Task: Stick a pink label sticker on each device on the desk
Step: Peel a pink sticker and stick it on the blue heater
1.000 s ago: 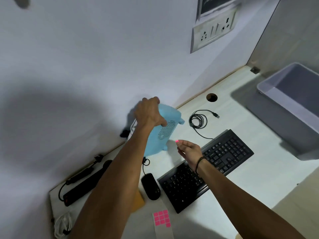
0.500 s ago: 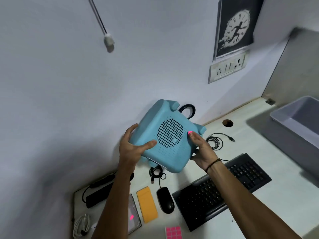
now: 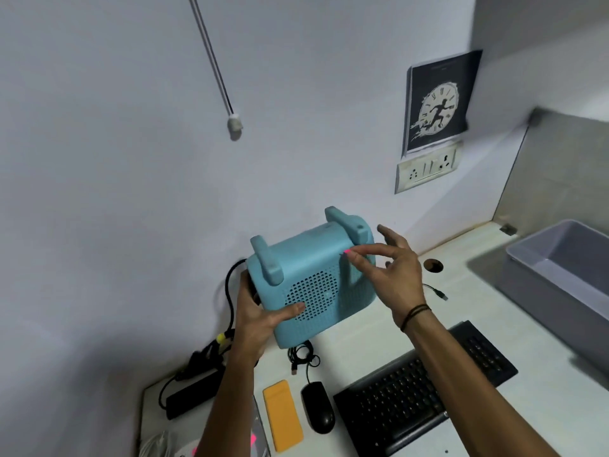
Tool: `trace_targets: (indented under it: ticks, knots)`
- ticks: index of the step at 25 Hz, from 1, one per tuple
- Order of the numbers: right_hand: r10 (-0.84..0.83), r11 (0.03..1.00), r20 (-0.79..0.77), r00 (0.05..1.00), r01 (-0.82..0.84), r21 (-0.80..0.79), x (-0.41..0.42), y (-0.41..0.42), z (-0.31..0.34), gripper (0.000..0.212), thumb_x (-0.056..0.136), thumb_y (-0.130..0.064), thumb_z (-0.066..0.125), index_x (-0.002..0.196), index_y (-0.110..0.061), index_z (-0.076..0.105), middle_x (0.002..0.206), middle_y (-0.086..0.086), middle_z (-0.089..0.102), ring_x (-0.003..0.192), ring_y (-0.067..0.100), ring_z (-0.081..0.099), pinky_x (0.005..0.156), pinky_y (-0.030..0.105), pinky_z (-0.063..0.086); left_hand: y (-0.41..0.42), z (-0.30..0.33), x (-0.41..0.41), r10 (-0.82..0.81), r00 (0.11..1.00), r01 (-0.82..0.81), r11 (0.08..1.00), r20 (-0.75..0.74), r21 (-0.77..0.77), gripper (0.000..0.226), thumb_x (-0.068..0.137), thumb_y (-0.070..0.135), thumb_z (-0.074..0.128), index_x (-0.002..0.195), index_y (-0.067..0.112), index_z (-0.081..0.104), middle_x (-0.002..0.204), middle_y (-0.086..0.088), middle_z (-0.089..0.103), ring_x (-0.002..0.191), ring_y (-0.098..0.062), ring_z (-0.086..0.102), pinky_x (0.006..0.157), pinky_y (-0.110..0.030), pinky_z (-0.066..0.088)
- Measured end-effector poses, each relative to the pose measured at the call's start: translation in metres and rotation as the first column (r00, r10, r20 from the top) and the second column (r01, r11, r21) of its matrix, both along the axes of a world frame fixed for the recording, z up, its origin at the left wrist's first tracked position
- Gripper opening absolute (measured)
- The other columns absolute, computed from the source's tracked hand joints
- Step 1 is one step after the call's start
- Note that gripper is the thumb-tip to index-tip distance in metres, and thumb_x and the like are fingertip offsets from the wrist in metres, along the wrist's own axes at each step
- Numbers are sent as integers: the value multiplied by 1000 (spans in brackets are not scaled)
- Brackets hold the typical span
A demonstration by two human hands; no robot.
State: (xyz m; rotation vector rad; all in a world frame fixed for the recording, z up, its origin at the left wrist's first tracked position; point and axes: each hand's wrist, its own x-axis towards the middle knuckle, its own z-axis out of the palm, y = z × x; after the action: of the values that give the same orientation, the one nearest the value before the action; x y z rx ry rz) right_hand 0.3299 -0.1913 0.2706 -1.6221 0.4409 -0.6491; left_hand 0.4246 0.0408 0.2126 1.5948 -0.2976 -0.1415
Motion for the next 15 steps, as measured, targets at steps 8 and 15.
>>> trace_targets:
  ticks: [8,15]
  knots:
    - [154,926,39,987,-158,342,-7,67,33,17,71,-22,87,84,-13,80,68,0,74,66,12,68,72,28,55,6,17,-24,59,990,-68,995,130,66,104,44,17,104,132,32,50,122,7,67,112,-11,66,89,-39,60]
    - [112,920,-109,988,-62,387,-1,76,40,41,58,-31,92,92,-23,70,66,-4,71,61,10,63,62,28,48,-1,18,-35,43,986,-61,993,162,106,101,47,14,103,132,28,50,120,5,68,112,-12,65,91,-43,60]
